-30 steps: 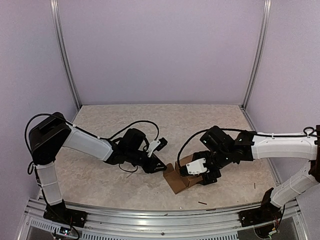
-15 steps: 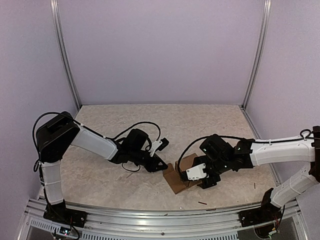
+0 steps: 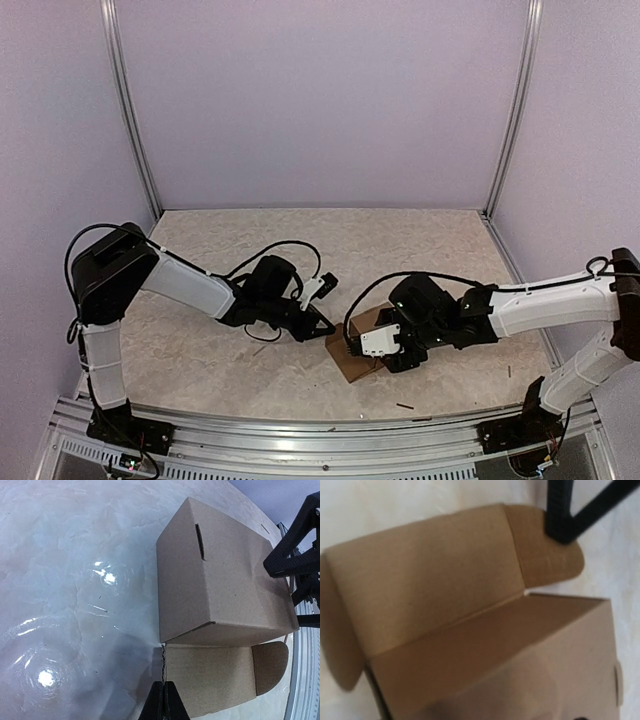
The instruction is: Fold the paper box
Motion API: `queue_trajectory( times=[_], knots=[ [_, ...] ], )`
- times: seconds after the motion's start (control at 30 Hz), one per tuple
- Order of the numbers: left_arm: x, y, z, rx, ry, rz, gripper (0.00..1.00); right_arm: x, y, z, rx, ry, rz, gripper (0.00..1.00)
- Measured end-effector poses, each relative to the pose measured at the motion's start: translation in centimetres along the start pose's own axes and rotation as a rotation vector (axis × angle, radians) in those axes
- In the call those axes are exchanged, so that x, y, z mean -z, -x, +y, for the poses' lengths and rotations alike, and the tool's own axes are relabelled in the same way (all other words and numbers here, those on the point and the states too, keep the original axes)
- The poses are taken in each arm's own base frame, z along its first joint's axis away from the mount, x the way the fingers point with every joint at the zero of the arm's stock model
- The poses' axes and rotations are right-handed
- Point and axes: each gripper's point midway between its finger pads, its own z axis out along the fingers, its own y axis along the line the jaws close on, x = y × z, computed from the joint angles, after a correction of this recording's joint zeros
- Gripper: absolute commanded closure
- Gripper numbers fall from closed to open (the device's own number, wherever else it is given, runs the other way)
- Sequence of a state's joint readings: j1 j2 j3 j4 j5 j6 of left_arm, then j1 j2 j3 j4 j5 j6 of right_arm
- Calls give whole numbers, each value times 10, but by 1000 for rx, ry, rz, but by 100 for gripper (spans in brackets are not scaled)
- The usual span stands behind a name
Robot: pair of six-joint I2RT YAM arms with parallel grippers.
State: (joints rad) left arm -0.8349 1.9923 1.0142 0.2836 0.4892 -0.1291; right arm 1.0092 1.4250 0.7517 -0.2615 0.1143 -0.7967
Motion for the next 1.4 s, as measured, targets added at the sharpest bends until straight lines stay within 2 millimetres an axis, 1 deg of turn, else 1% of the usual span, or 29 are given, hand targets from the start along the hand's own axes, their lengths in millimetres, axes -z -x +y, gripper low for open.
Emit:
queue_trajectory(
  times=[0.17, 0.27, 0.43, 0.53, 0.73, 0.9, 1.03, 1.23, 1.4],
  knots=[
    [4, 3, 10, 5, 48, -13, 100, -9, -6, -12, -22, -57, 41, 21],
    [9, 3, 17, 15, 84, -15, 100, -9, -6, -16, -27, -65, 32, 20],
    [20, 2, 29, 49, 133, -15, 100, -10, 0, -8, 1, -9, -17, 19],
    [22, 1, 33, 66, 150, -12, 100, -10, 3, -4, 15, 15, -39, 19],
    [24, 1, 36, 93, 172, -10, 100, -14, 12, -9, 31, -2, -51, 19],
    [26, 1, 38, 111, 190, -5, 100, -21, 20, -9, 50, -19, -53, 19],
    [27, 0, 38, 120, 193, -3, 100, -23, 23, -10, 54, -39, -47, 19],
    [29, -1, 37, 125, 199, 5, 100, -23, 24, -18, 18, -73, -41, 22],
    [28, -1, 33, 116, 203, 9, 100, -26, 26, -19, -5, -72, -44, 22]
  ],
)
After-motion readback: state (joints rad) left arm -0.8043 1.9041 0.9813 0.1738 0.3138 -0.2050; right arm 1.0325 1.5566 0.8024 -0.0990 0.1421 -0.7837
